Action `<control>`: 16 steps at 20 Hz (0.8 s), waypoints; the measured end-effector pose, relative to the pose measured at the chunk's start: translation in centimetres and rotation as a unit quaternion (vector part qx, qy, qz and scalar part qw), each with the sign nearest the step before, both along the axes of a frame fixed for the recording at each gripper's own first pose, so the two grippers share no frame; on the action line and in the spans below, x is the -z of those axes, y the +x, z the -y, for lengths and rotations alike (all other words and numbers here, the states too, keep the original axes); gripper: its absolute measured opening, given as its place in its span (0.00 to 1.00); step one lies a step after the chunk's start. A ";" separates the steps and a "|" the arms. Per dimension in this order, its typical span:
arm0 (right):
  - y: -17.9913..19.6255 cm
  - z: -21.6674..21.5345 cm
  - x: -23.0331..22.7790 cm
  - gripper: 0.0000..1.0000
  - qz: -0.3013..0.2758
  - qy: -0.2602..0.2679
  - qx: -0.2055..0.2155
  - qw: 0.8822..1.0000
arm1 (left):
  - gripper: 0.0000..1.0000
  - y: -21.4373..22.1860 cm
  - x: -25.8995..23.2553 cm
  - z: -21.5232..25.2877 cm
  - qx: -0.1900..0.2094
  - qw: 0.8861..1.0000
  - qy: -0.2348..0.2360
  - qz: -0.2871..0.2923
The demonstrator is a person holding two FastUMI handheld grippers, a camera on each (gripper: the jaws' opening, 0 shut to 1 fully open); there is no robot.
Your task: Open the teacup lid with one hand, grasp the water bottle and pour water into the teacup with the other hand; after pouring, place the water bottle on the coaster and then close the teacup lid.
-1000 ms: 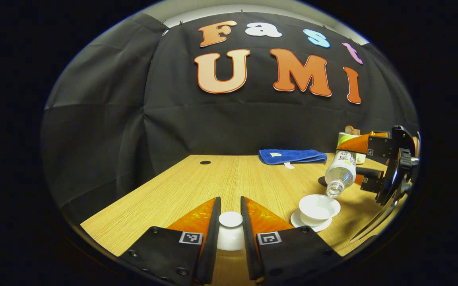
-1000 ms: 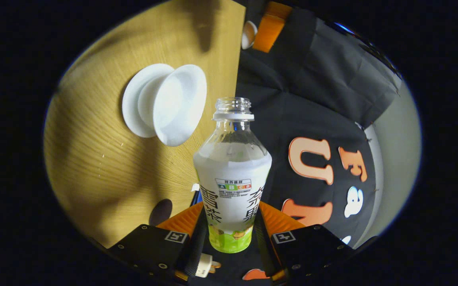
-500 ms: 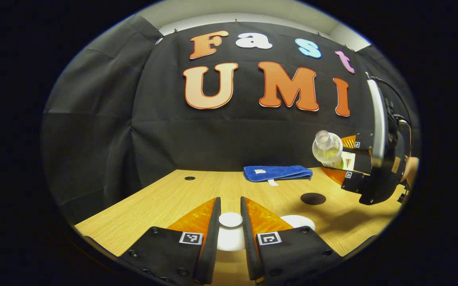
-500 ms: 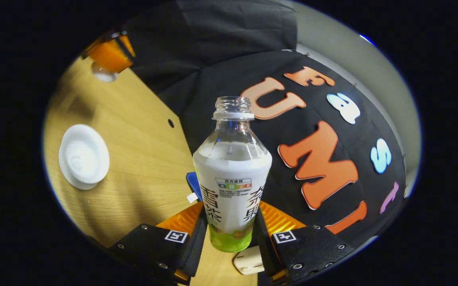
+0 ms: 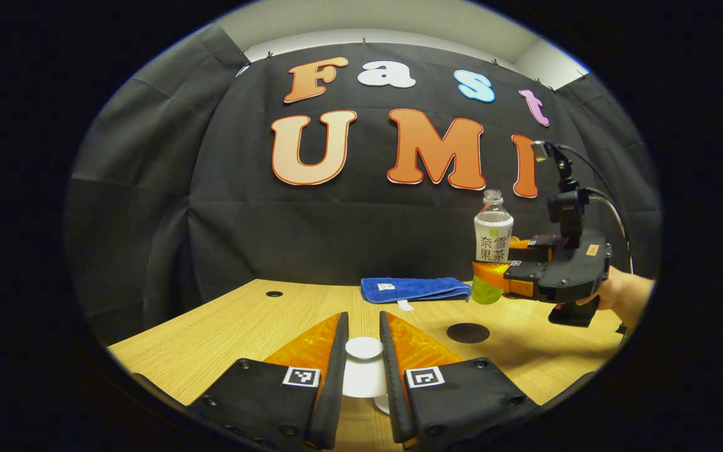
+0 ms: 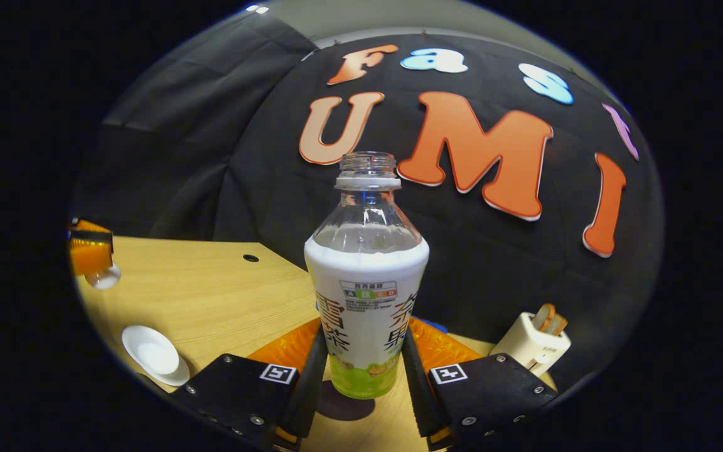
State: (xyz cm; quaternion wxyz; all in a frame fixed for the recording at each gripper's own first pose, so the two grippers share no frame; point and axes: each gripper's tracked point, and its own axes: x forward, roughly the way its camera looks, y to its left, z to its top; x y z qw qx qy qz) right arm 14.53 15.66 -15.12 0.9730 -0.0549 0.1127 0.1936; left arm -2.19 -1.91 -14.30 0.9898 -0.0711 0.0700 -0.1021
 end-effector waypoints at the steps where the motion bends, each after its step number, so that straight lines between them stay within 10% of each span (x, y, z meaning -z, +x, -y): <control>1: 0.1 0.2 0.8 0.63 -0.021 0.026 0.004 0.999 | 0.36 0.1 0.0 0.1 0.000 1.000 -0.002 0.000; 16: 1.1 0.1 9.0 0.64 -0.138 0.072 0.017 0.988 | 0.36 1.1 2.5 2.3 0.019 0.999 -0.016 -0.037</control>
